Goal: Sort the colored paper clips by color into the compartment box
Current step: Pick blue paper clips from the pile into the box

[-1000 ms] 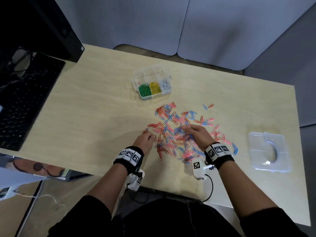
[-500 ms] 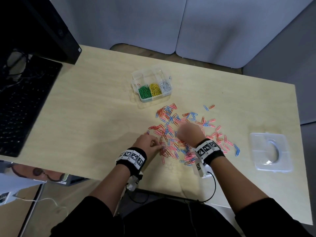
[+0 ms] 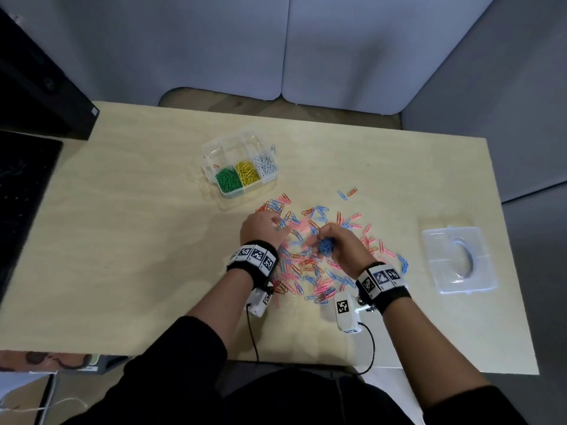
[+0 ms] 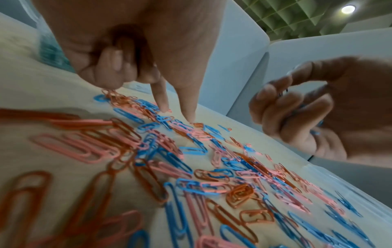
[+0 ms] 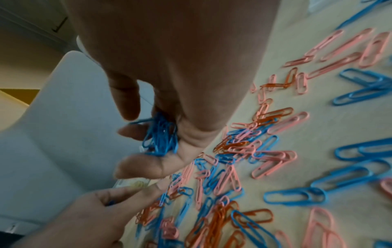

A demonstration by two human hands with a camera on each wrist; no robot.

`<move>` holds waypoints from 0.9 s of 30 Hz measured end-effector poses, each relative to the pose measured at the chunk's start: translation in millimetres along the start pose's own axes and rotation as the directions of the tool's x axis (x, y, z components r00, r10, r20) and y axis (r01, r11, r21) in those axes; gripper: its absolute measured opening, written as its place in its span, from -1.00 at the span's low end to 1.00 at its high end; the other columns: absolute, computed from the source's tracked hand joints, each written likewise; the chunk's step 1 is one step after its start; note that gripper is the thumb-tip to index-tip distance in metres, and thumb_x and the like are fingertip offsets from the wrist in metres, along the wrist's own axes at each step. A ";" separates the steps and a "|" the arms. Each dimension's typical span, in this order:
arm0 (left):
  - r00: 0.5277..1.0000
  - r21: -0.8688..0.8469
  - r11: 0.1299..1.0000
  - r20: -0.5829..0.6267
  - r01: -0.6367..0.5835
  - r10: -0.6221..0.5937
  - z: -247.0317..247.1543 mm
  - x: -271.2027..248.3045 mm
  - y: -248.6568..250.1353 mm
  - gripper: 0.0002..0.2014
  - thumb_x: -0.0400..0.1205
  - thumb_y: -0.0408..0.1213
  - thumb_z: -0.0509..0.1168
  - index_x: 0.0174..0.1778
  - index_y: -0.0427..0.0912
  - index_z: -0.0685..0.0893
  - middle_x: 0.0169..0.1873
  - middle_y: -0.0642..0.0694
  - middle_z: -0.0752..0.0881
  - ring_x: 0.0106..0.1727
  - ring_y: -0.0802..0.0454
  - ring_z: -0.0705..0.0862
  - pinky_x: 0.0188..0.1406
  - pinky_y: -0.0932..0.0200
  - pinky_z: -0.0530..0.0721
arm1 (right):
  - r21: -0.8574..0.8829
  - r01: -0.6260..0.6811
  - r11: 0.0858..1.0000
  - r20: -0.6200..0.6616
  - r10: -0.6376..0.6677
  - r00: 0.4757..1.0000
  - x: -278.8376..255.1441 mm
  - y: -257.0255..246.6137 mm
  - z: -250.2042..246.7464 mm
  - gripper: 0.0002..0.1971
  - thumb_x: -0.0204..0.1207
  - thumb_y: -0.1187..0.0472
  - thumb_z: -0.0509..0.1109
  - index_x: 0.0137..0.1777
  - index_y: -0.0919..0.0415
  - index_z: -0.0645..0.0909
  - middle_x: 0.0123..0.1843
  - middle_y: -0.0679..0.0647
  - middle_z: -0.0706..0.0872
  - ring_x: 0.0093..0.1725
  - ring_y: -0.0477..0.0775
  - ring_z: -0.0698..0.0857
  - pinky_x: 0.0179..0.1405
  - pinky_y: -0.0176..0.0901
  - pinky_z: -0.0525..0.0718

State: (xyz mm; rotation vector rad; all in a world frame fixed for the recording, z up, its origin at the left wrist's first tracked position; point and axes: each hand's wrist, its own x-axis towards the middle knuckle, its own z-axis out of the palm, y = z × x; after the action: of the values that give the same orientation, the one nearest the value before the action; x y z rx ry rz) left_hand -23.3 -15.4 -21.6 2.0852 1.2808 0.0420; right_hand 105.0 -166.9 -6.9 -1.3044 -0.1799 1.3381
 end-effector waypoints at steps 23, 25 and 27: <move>0.995 -0.269 0.963 0.096 0.018 0.008 -6.9 20.5 -23.6 -0.70 0.77 -0.13 0.12 -0.19 -0.25 0.50 -0.38 -0.14 0.59 -0.29 -0.16 0.57 -0.32 0.06 0.41 | -1.000 -0.003 0.030 -0.009 -0.212 0.977 44.8 38.3 34.5 -0.76 0.66 0.00 0.32 0.06 0.17 0.66 0.07 0.13 0.69 -0.02 0.20 0.70 -0.09 -0.05 0.63; 0.993 -0.302 0.953 0.114 0.005 0.031 -4.5 22.3 -22.9 -0.79 0.76 -0.16 0.17 -0.05 -0.21 0.59 -0.32 -0.13 0.68 -0.29 -0.08 0.63 -0.30 0.12 0.52 | -0.994 0.072 0.081 0.054 -0.212 0.976 42.8 38.3 28.2 -0.81 0.68 0.10 0.31 -0.01 0.23 0.62 0.03 0.17 0.65 -0.06 0.22 0.66 -0.10 -0.02 0.61; 0.984 -0.372 0.928 0.164 -0.004 0.069 -1.7 24.0 -15.2 -0.86 0.76 -0.30 0.14 0.09 -0.12 0.61 -0.35 -0.09 0.69 -0.40 0.02 0.61 -0.38 0.20 0.56 | -0.942 0.102 0.319 0.022 -0.245 0.969 38.3 35.6 17.2 -0.83 0.65 0.18 0.36 -0.15 0.22 0.61 -0.12 0.13 0.69 -0.20 0.11 0.64 -0.16 -0.11 0.56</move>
State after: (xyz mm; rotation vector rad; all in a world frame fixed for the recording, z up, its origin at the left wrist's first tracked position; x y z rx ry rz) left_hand -23.4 9.0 -36.2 1.7453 1.0367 0.1075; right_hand 83.8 -138.0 -48.7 -2.2651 -1.1476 0.8921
